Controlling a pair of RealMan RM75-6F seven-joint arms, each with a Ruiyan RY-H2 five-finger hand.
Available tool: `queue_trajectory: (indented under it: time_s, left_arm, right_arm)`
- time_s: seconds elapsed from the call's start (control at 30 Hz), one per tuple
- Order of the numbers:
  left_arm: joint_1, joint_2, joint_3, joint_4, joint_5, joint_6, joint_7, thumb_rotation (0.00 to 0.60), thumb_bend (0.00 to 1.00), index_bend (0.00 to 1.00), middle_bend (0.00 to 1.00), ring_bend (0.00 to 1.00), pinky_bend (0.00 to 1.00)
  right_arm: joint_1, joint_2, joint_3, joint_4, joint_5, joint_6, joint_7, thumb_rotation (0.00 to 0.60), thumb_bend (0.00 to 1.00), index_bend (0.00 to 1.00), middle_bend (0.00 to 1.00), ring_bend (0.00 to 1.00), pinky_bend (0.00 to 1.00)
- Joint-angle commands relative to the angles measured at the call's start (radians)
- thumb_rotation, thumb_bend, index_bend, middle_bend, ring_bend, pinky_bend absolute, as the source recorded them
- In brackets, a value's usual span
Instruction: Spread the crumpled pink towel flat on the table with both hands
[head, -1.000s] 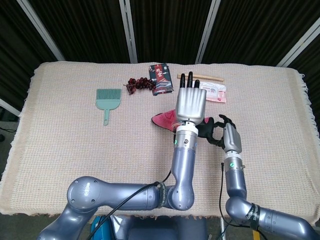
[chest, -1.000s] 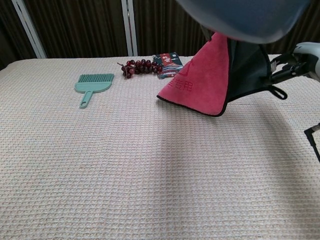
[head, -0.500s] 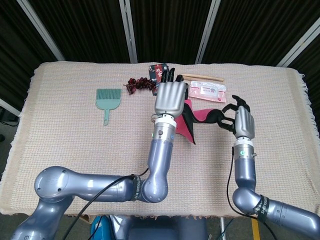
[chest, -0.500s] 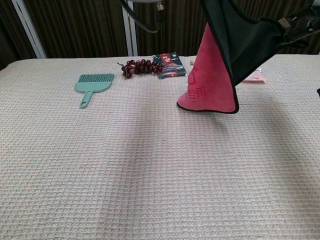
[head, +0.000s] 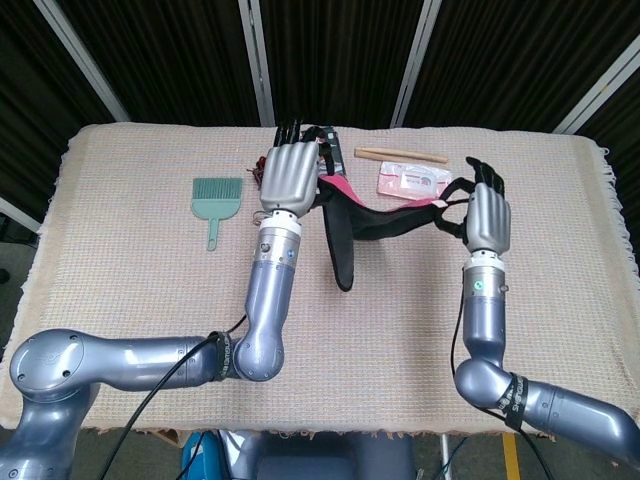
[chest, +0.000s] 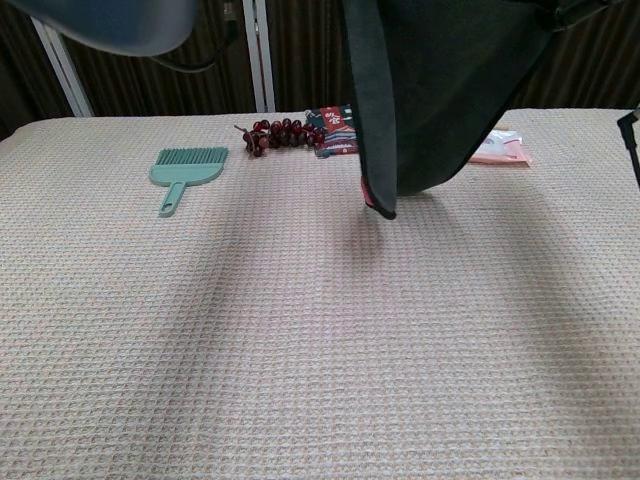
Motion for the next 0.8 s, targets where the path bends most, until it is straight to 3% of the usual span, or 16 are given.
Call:
queue_trajectory:
  time_s: [0.03, 0.2, 0.23, 0.33, 0.4, 0.53, 0.63, 0.8]
  left_arm:
    - [0.022, 0.005, 0.022, 0.014, 0.025, -0.017, -0.040, 0.600, 0.77, 0.88, 0.21, 0.00, 0.00]
    - [0.025, -0.010, 0.038, 0.052, 0.046, -0.032, -0.085, 0.600, 0.77, 0.88, 0.21, 0.00, 0.00]
    - [0.023, -0.014, 0.040, 0.062, 0.049, -0.035, -0.093, 0.600, 0.77, 0.88, 0.21, 0.00, 0.00]
    - [0.018, -0.023, 0.046, 0.080, 0.058, -0.040, -0.103, 0.600, 0.77, 0.88, 0.21, 0.00, 0.00]
    - [0.014, -0.030, 0.049, 0.093, 0.067, -0.044, -0.114, 0.600, 0.77, 0.88, 0.21, 0.00, 0.00]
    - [0.004, -0.048, 0.055, 0.134, 0.094, -0.050, -0.141, 0.600, 0.76, 0.88, 0.21, 0.00, 0.00]
    - [-0.003, -0.065, 0.054, 0.168, 0.126, -0.051, -0.180, 0.600, 0.77, 0.88, 0.21, 0.00, 0.00]
    - [0.005, -0.085, 0.066, 0.188, 0.165, -0.051, -0.228, 0.600, 0.77, 0.88, 0.21, 0.00, 0.00]
  right_arm:
    - [0.088, -0.017, 0.058, 0.118, 0.039, -0.074, -0.028, 0.600, 0.53, 0.71, 0.14, 0.00, 0.00]
    - [0.198, -0.113, 0.057, 0.276, 0.068, -0.090, -0.067, 0.600, 0.53, 0.71, 0.14, 0.00, 0.00]
    - [0.146, -0.080, 0.049, 0.227, 0.048, -0.036, -0.045, 0.600, 0.53, 0.71, 0.14, 0.00, 0.00]
    - [0.110, -0.046, 0.030, 0.168, 0.018, -0.032, -0.029, 0.600, 0.53, 0.71, 0.14, 0.00, 0.00]
    - [0.137, -0.038, 0.055, 0.210, 0.045, -0.078, -0.037, 0.600, 0.53, 0.71, 0.14, 0.00, 0.00]
    - [0.150, -0.039, 0.052, 0.291, 0.044, -0.139, -0.012, 0.600, 0.53, 0.71, 0.14, 0.00, 0.00]
    - [0.118, -0.046, 0.017, 0.205, 0.001, -0.065, -0.004, 0.600, 0.53, 0.71, 0.14, 0.00, 0.00]
    - [0.096, -0.032, 0.005, 0.182, -0.011, -0.055, 0.009, 0.600, 0.53, 0.71, 0.14, 0.00, 0.00]
